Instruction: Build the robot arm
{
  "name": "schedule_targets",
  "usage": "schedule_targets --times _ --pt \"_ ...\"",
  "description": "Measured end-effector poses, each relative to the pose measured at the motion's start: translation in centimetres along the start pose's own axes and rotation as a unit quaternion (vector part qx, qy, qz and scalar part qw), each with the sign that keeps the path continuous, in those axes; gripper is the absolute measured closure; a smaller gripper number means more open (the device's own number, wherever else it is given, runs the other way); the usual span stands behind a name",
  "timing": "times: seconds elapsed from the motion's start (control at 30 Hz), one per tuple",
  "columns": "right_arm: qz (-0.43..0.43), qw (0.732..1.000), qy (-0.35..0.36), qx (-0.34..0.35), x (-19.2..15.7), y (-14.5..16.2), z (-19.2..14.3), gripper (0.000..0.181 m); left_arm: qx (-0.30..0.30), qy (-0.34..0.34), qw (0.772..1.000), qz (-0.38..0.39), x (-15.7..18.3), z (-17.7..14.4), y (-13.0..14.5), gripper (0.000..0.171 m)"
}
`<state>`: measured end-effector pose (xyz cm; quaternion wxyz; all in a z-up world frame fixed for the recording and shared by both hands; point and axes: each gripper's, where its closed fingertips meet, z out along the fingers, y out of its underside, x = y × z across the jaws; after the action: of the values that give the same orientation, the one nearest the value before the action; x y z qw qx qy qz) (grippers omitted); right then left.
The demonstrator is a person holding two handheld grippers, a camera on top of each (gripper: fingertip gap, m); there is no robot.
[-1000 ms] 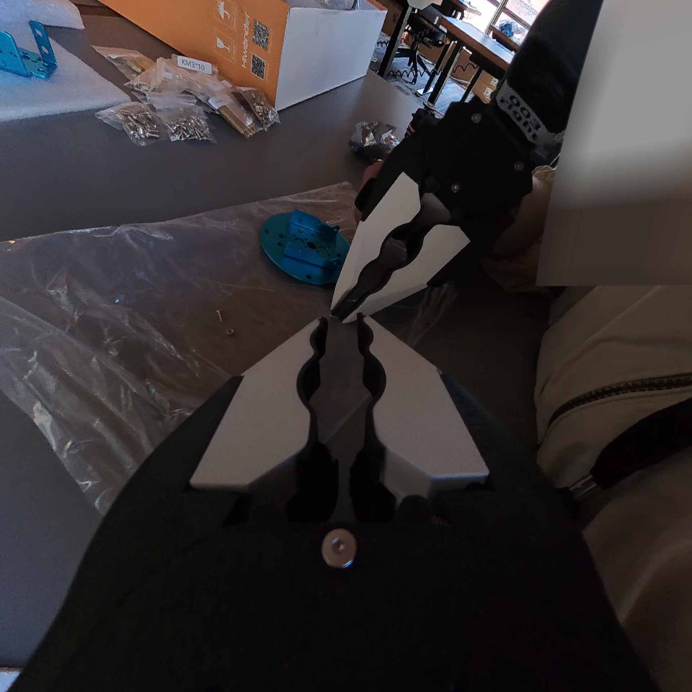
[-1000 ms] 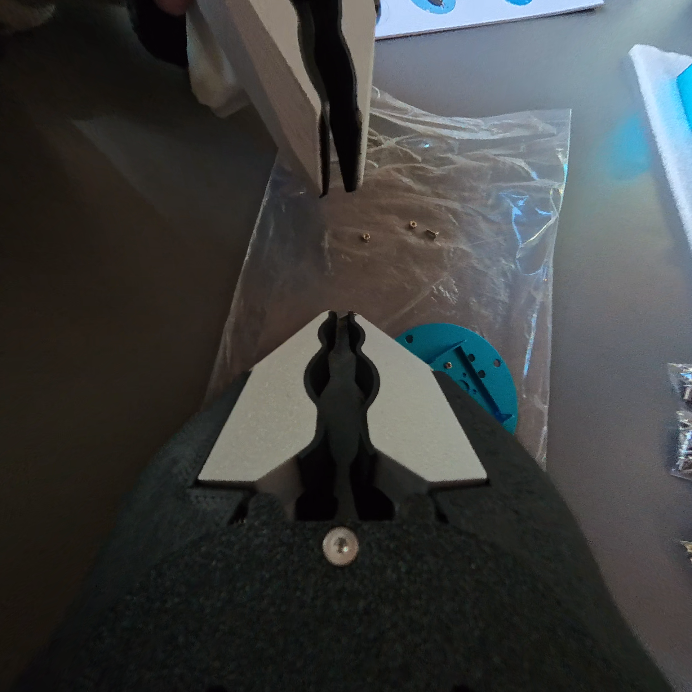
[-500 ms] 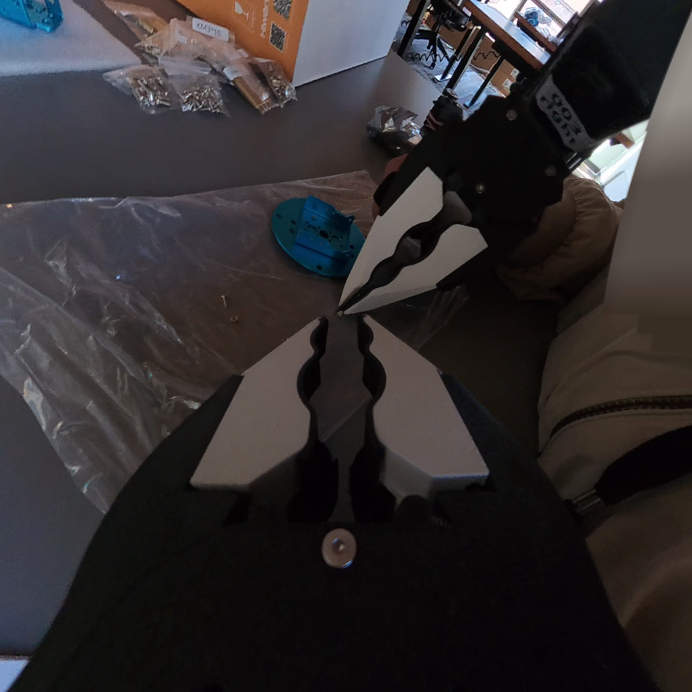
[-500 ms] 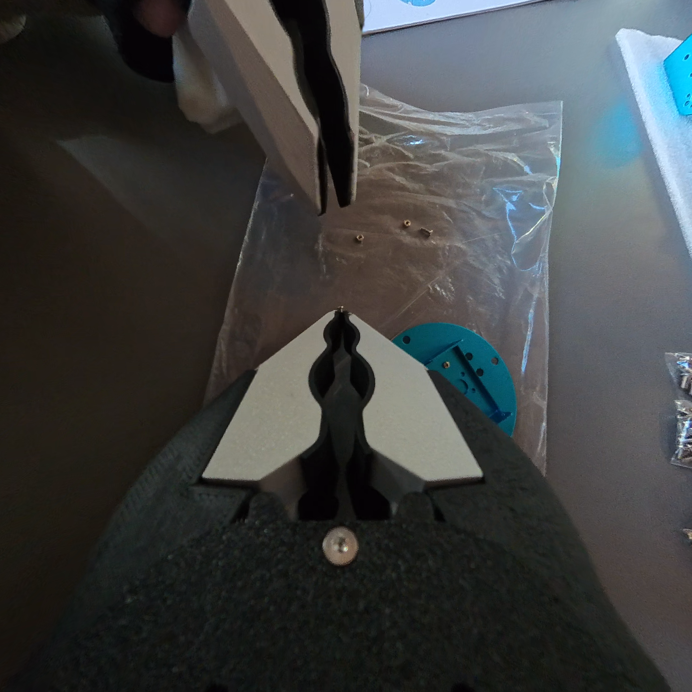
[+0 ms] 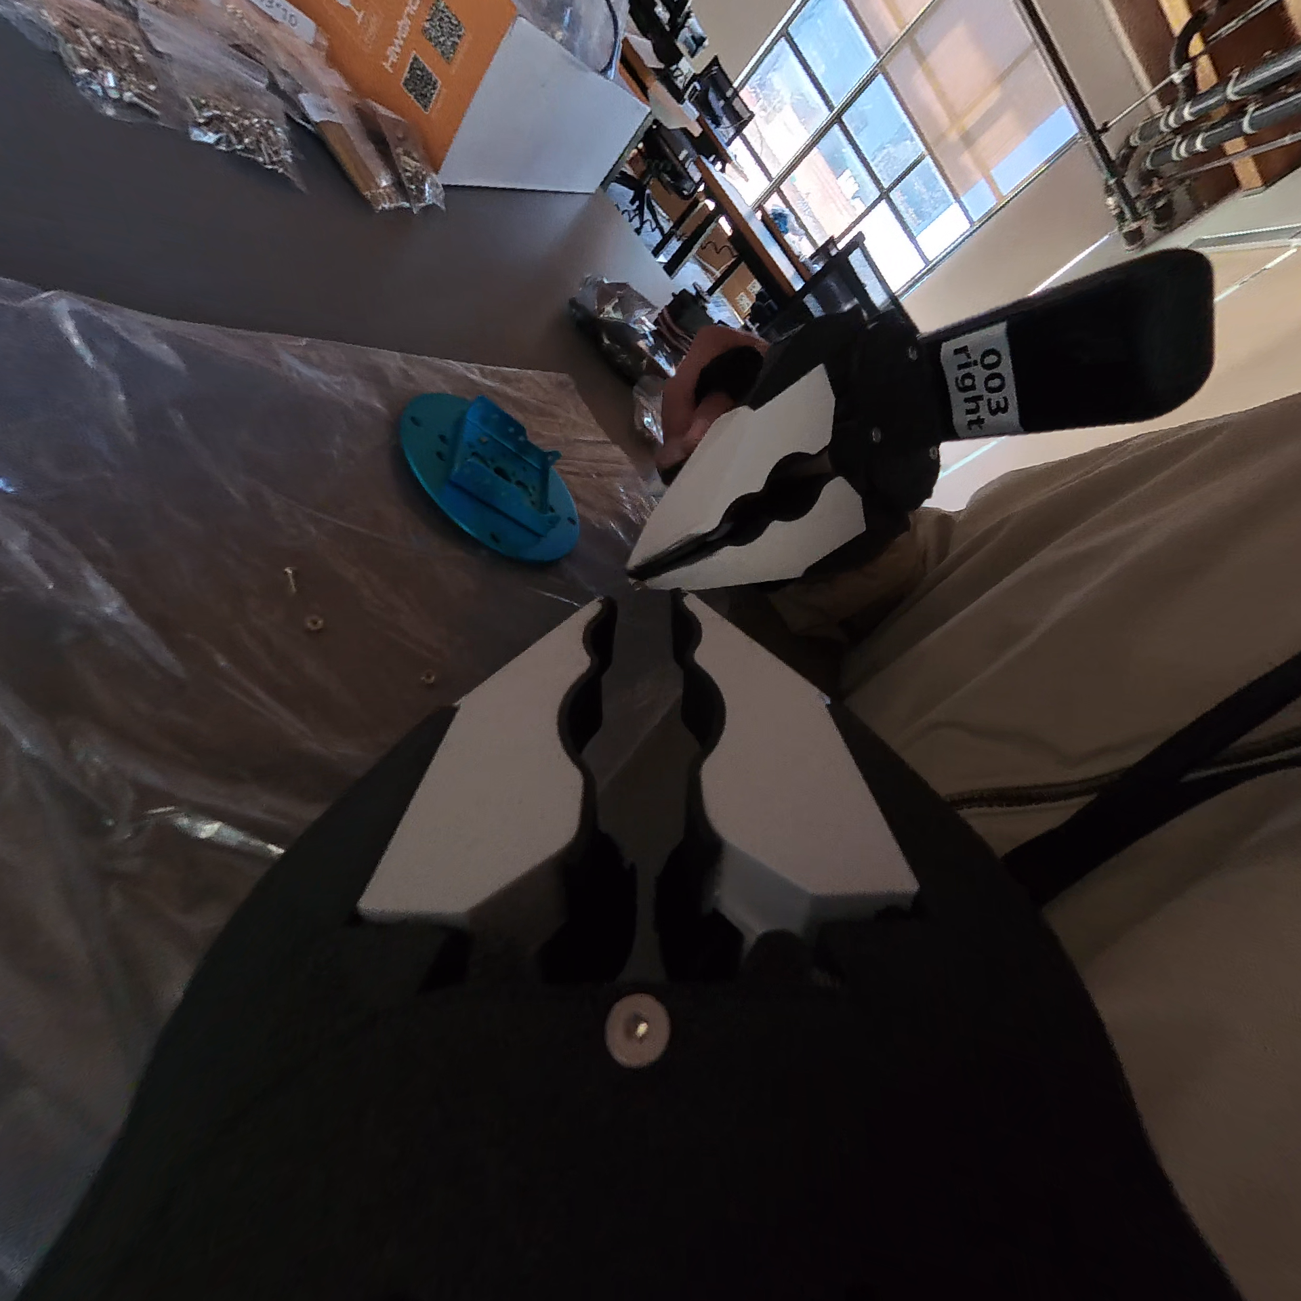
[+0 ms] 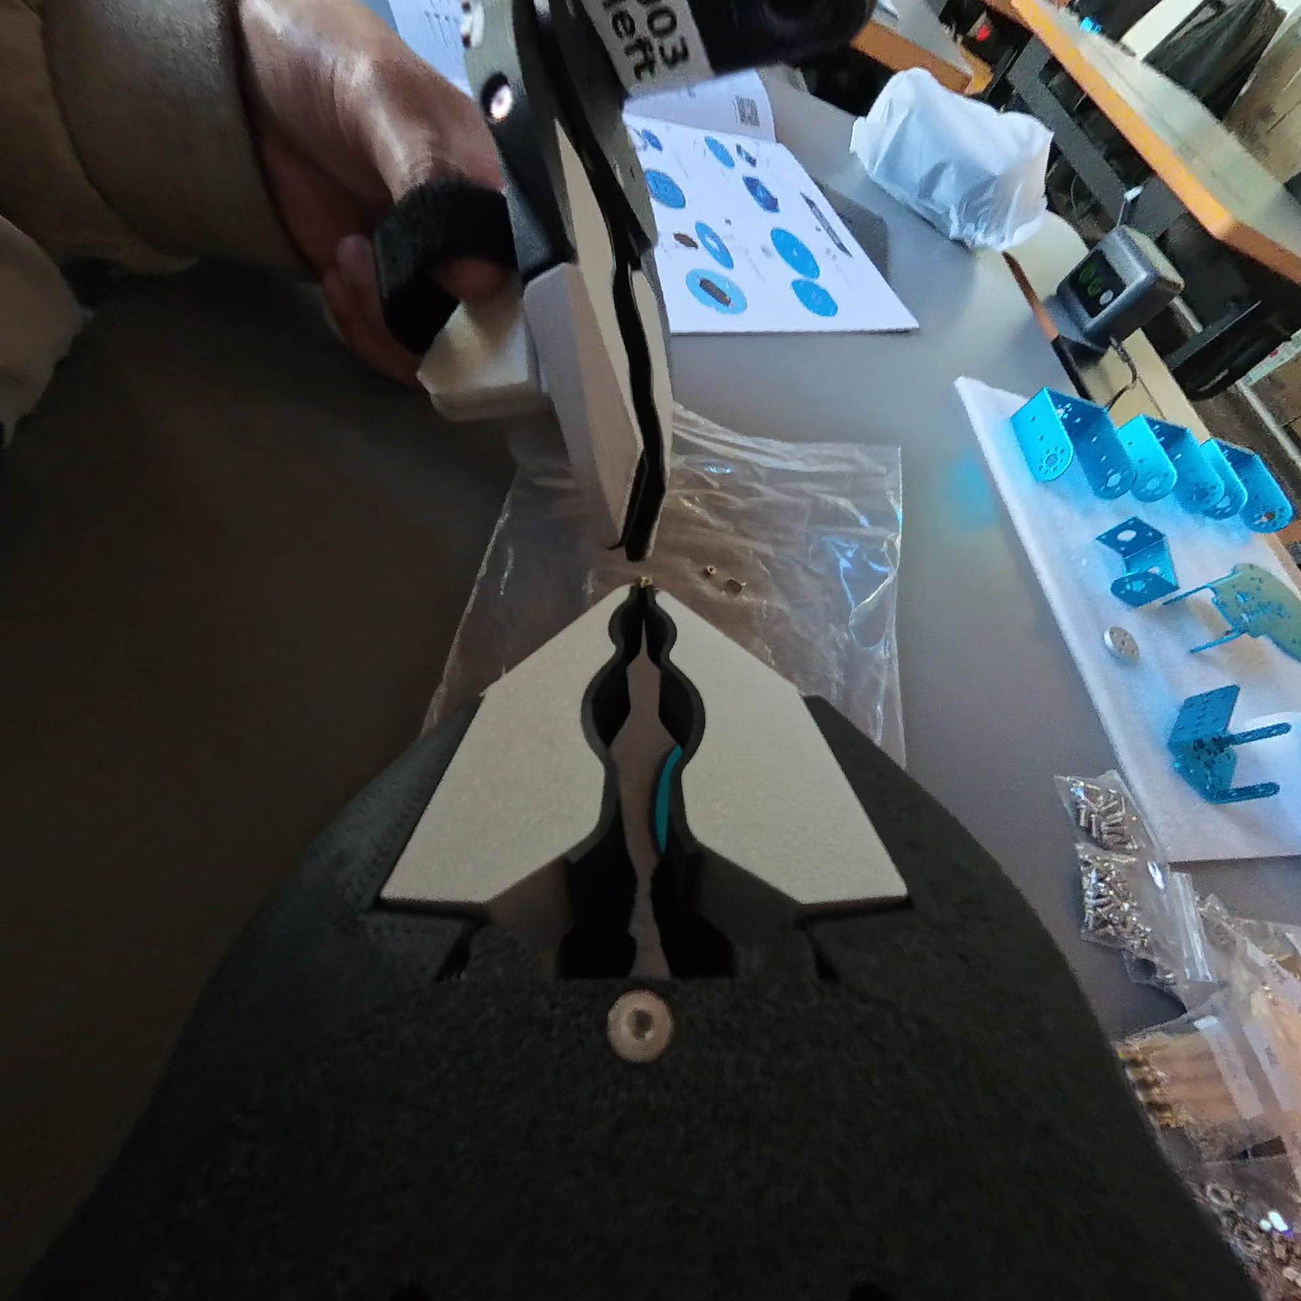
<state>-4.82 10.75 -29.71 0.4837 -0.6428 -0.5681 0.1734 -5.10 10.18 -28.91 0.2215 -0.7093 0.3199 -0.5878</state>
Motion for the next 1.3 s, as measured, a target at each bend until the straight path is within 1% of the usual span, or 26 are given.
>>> schedule_targets --times 0.07,0.23,0.33,0.4,0.47,0.5,0.53,0.6,0.73,0.83,0.93,1.03,1.13,1.3 --pt "-0.005 1.0 0.006 0.01 0.1 -0.5 -0.2 0.181 0.0 0.008 1.0 0.008 0.2 0.1 -0.1 0.157" --pt "0.005 1.0 -0.007 0.025 -0.2 -1.0 -0.5 0.181 0.002 0.011 0.999 0.048 0.9 0.1 -0.3 0.157" --pt "0.015 1.0 -0.021 -0.005 -0.3 0.4 -0.2 0.181 -0.007 -0.019 0.998 0.058 -0.1 -0.6 -0.2 0.157" --pt "0.031 0.998 -0.04 -0.027 -0.6 1.6 0.1 0.181 -0.023 -0.053 0.995 0.087 -0.8 -1.6 0.1 0.158" --pt "0.058 0.993 -0.084 -0.056 -1.7 2.6 0.8 0.171 -0.041 -0.104 0.986 0.127 -1.7 -3.1 0.3 0.157" --pt "0.066 0.991 -0.091 -0.066 -1.8 2.8 1.1 0.166 -0.046 -0.114 0.982 0.142 -1.8 -3.7 0.3 0.157" --pt "0.068 0.99 -0.101 -0.075 -2.1 2.8 1.4 0.165 -0.045 -0.115 0.981 0.153 -1.5 -4.1 0.3 0.157" --pt "0.069 0.989 -0.094 -0.094 -1.7 2.6 2.3 0.162 -0.041 -0.108 0.978 0.173 -0.9 -4.8 0.4 0.157" --pt "0.099 0.981 -0.117 -0.119 -2.6 1.7 3.5 0.164 -0.034 -0.108 0.969 0.219 -0.1 -5.7 0.6 0.157" --pt "0.094 0.983 -0.092 -0.128 -2.2 2.3 4.0 0.171 -0.022 -0.088 0.972 0.218 0.8 -5.9 0.9 0.157" --pt "0.098 0.981 -0.094 -0.139 -2.4 2.9 4.1 0.171 -0.011 -0.069 0.972 0.222 1.4 -6.0 1.2 0.157" --pt "0.085 0.983 -0.09 -0.133 -2.5 2.8 4.1 0.173 -0.01 -0.073 0.974 0.213 1.2 -5.9 1.4 0.157" --pt "0.063 0.984 -0.088 -0.142 -2.6 2.6 4.4 0.174 -0.028 -0.073 0.979 0.189 0.9 -5.7 1.9 0.157" --pt "0.058 0.982 -0.095 -0.153 -2.6 2.7 4.4 0.178 -0.024 -0.079 0.979 0.185 0.7 -5.7 1.7 0.157"
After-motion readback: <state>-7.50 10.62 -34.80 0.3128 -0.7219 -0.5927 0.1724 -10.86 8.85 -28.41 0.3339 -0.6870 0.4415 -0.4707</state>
